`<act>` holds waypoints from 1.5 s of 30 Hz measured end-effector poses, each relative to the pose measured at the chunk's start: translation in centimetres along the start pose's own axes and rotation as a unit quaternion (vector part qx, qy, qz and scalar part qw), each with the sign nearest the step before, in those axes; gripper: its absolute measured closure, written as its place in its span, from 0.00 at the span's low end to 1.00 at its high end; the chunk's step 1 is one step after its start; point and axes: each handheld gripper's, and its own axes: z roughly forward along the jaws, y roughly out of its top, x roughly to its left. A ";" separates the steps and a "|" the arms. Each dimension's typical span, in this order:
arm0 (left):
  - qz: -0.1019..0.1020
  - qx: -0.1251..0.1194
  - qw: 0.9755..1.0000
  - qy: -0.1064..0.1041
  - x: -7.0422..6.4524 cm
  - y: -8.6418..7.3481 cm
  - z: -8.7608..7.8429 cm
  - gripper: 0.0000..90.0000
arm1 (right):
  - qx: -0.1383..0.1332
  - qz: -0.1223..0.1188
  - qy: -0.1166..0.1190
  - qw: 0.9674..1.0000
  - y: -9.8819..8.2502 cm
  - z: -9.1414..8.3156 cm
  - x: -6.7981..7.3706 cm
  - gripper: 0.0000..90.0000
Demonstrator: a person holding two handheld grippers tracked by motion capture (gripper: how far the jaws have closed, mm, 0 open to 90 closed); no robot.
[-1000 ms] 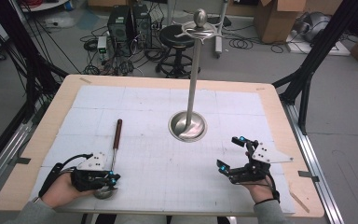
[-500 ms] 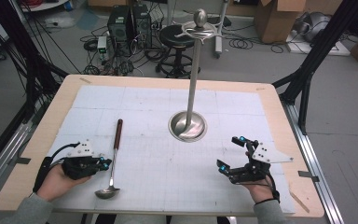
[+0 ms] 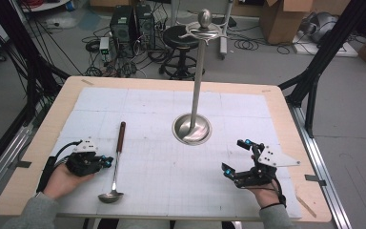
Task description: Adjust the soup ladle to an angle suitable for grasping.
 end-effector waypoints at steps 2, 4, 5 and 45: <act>-0.001 0.004 1.000 0.001 0.0 0.2 0.1 1.00 | -0.001 -0.001 0.000 1.000 0.0 0.0 0.0 0.01; -0.009 0.010 1.000 0.005 -0.1 0.4 0.2 1.00 | -0.001 -0.001 0.000 1.000 0.0 0.0 0.0 0.01; -0.007 0.014 1.000 0.008 -0.3 0.5 0.3 1.00 | -0.001 -0.001 0.000 1.000 0.0 0.0 0.0 0.01; 0.034 0.029 0.999 0.004 -2.3 3.4 3.3 1.00 | -0.002 -0.001 -0.001 1.000 0.0 0.0 -0.1 0.01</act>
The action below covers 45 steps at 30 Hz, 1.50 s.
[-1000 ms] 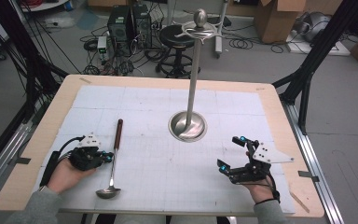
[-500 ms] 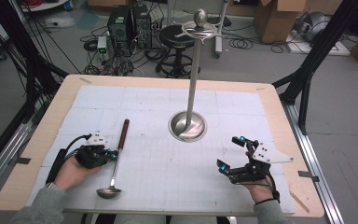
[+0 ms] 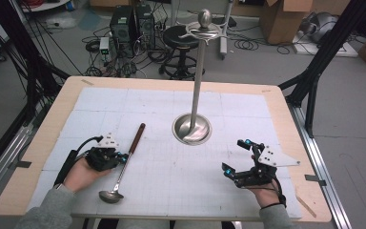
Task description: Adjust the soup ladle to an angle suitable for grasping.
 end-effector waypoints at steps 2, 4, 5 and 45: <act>0.006 0.005 1.000 -0.007 -0.5 0.4 0.3 1.00 | 0.000 0.000 0.000 1.000 0.0 0.0 0.0 0.01; 0.009 0.008 1.000 -0.009 -0.5 0.6 0.4 1.00 | 0.000 -0.001 0.000 1.000 0.0 0.0 0.0 0.01; 0.006 0.007 1.000 -0.008 -0.6 0.6 0.5 1.00 | 0.000 -0.001 0.000 1.000 0.0 0.0 0.0 0.01; 0.044 0.033 0.997 -0.047 -3.6 2.8 2.2 1.00 | 0.002 0.000 0.001 1.000 0.0 0.0 0.0 0.01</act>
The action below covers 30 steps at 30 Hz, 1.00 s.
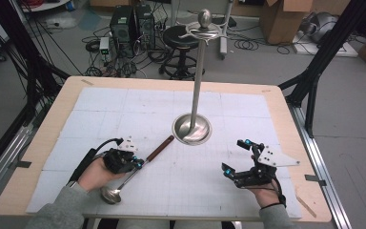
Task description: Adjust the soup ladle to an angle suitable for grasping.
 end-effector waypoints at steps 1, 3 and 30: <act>0.000 0.001 1.000 0.001 0.0 0.1 0.0 1.00 | 0.000 0.000 0.000 1.000 0.0 0.0 0.0 0.01; 0.000 0.003 1.000 0.004 -0.2 0.2 0.1 1.00 | 0.000 0.000 0.000 1.000 0.0 0.0 0.0 0.01; 0.016 0.009 1.000 -0.020 -0.7 0.9 0.6 1.00 | 0.001 0.002 -0.001 1.000 -0.1 0.0 0.0 0.01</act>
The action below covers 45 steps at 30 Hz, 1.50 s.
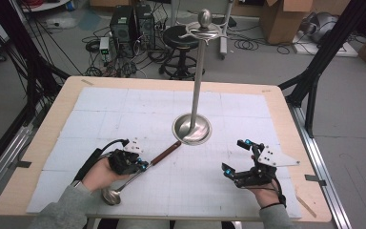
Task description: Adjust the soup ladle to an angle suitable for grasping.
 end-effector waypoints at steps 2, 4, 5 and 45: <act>0.001 -0.004 1.000 -0.003 0.1 0.0 0.1 1.00 | 0.000 0.001 0.000 1.000 0.0 0.0 0.0 0.01; -0.005 -0.006 1.000 -0.007 0.3 0.1 0.1 1.00 | -0.001 0.000 -0.001 1.000 0.0 -0.1 0.0 0.01; -0.007 -0.006 1.000 -0.006 0.4 0.2 0.2 1.00 | 0.000 0.002 -0.001 1.000 0.0 -0.1 0.0 0.01; 0.056 0.033 0.998 -0.026 -3.8 4.2 3.0 1.00 | -0.007 0.001 -0.002 1.000 0.1 -0.2 -0.1 0.02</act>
